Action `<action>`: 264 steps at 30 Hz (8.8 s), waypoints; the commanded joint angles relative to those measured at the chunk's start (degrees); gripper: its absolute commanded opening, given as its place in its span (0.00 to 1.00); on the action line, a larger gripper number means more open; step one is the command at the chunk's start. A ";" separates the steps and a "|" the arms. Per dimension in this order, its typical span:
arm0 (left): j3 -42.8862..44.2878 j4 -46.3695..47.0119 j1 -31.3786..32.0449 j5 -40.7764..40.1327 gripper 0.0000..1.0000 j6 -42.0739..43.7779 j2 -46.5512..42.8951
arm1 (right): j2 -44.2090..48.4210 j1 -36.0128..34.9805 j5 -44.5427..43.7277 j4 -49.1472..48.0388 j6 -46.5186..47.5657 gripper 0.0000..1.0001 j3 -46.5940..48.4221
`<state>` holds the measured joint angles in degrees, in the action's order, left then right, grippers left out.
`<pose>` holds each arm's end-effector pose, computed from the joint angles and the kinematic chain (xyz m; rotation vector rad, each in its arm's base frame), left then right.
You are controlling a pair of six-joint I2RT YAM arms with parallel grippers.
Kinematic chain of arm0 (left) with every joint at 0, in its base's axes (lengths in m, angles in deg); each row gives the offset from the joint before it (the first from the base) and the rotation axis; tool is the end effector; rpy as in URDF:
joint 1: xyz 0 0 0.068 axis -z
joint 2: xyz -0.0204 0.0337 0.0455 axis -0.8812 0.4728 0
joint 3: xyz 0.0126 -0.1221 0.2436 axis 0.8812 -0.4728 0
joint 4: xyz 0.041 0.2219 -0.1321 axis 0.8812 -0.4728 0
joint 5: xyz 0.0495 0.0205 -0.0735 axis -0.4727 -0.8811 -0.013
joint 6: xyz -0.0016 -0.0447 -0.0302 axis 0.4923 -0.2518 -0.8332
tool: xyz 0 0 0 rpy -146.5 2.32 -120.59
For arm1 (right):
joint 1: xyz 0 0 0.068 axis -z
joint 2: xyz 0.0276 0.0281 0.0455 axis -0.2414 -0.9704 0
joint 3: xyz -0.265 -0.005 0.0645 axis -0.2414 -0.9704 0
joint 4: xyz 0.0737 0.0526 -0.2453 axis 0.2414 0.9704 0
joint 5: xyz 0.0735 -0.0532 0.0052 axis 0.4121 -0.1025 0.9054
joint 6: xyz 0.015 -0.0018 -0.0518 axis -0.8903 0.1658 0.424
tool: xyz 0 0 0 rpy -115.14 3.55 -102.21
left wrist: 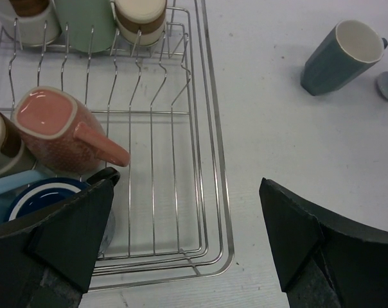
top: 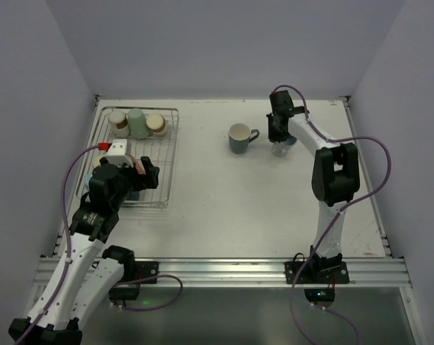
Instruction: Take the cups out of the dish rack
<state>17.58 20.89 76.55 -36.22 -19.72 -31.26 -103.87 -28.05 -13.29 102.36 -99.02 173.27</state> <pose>0.1464 -0.0370 0.3072 -0.0669 1.9237 -0.3277 0.4398 0.1038 0.2227 0.0073 2.5609 -0.0607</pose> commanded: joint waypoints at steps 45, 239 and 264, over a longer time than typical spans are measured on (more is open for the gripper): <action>-0.75 -5.28 -11.86 -19.23 0.95 -18.12 20.59 | 36.27 -1.65 16.52 -19.63 -4.60 0.90 -22.87; -6.54 39.19 -9.84 37.98 0.08 -41.84 3.81 | 34.43 -34.08 25.40 -67.00 -45.91 0.73 -40.10; -8.13 54.56 -3.87 37.37 1.00 -50.02 4.77 | 39.26 -30.92 34.53 -97.86 -58.04 0.00 -49.68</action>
<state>6.81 71.57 72.29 1.68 -71.17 -25.16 -68.44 -59.99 22.14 10.41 -158.10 123.28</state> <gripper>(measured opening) 0.998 0.164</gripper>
